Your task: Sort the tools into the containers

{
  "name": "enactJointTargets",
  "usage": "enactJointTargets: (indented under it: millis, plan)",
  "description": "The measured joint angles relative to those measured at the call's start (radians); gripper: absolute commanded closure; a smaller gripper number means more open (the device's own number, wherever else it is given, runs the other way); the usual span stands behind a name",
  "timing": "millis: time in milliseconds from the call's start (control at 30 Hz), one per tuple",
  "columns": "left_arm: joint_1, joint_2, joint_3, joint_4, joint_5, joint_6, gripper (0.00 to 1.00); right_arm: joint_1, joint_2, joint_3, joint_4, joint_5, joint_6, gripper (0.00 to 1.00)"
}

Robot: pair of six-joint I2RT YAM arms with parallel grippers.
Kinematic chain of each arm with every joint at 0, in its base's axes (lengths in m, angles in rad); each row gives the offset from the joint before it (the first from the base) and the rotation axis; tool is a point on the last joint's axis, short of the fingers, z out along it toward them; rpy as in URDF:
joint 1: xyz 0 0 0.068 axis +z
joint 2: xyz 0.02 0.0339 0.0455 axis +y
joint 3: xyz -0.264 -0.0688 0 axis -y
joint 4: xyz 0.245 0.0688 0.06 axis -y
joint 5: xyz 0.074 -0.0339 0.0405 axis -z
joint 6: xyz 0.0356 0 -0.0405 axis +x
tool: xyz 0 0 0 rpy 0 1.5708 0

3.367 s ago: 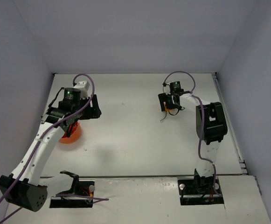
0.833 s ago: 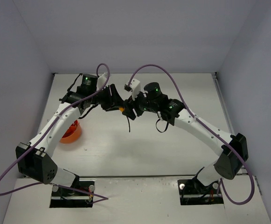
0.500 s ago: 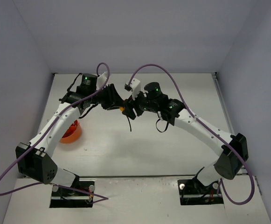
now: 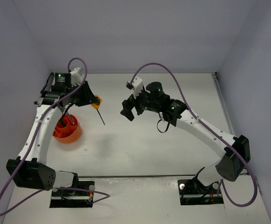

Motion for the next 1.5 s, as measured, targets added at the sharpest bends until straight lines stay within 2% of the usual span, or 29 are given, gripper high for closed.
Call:
enactJointTargets:
  millis: [333,533,833,1100,1500]
  plan:
    - [0.283,-0.087,0.076,-0.124,-0.259,0.331,1.0,-0.034,-0.077,-0.105,0.015,0.011,0.018,0.11]
    - [0.317,-0.008,0.125,-0.148,-0.345,0.546,1.0,-0.044,-0.117,-0.188,0.01,0.01,0.02,0.11]
    - [0.419,0.128,0.218,-0.187,-0.324,0.782,1.0,-0.061,-0.232,-0.283,0.016,0.019,0.024,0.11]
    - [0.431,0.252,0.219,-0.238,-0.252,0.894,1.0,-0.061,-0.254,-0.325,0.018,0.037,0.024,0.11]
    - [0.431,0.323,0.157,-0.236,-0.294,0.922,1.0,-0.061,-0.253,-0.326,0.021,0.057,0.021,0.11]
